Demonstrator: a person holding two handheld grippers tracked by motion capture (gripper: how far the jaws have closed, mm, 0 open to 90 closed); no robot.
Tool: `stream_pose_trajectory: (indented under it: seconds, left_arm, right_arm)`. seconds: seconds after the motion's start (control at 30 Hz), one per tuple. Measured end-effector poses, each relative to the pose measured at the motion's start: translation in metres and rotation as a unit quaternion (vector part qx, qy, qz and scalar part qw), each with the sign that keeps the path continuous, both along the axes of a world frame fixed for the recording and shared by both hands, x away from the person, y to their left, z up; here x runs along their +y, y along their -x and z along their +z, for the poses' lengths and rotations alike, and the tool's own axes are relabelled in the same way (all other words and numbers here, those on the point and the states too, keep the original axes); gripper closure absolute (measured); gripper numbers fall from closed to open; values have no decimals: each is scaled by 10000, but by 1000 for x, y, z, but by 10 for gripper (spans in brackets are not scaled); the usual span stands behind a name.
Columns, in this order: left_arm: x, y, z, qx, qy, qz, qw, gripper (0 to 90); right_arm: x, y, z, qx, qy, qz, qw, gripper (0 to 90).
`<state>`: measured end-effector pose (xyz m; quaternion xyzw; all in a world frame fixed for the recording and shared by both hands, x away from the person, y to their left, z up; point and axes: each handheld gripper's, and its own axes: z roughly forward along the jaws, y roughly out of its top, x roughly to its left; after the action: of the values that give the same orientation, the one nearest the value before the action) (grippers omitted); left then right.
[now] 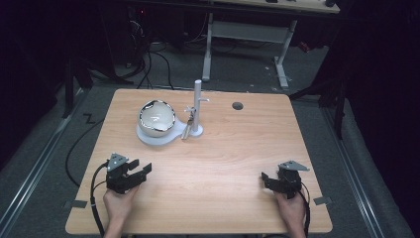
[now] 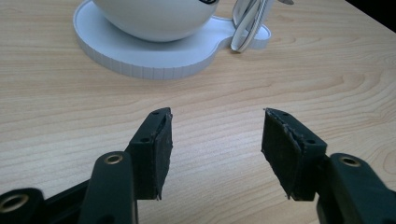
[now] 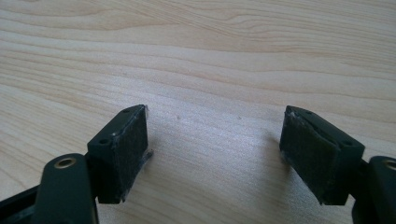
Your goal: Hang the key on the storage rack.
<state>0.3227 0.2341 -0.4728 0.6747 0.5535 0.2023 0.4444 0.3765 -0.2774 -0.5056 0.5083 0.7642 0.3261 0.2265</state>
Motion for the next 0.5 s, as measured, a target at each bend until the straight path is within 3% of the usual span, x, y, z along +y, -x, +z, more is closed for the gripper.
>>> stream_pose_trajectory:
  seconds: [0.3, 0.5]
  left_arm:
    - [-4, -1, -10, 153, 16, -30, 9999, 426]
    - [-8, -3, -16, 244, -81, -63, 9997, 423]
  right_arm:
    - [0, 0, 0, -1, -1, 0, 10000, 235]
    - [0, 0, 0, -1, 1, 0, 10000, 236]
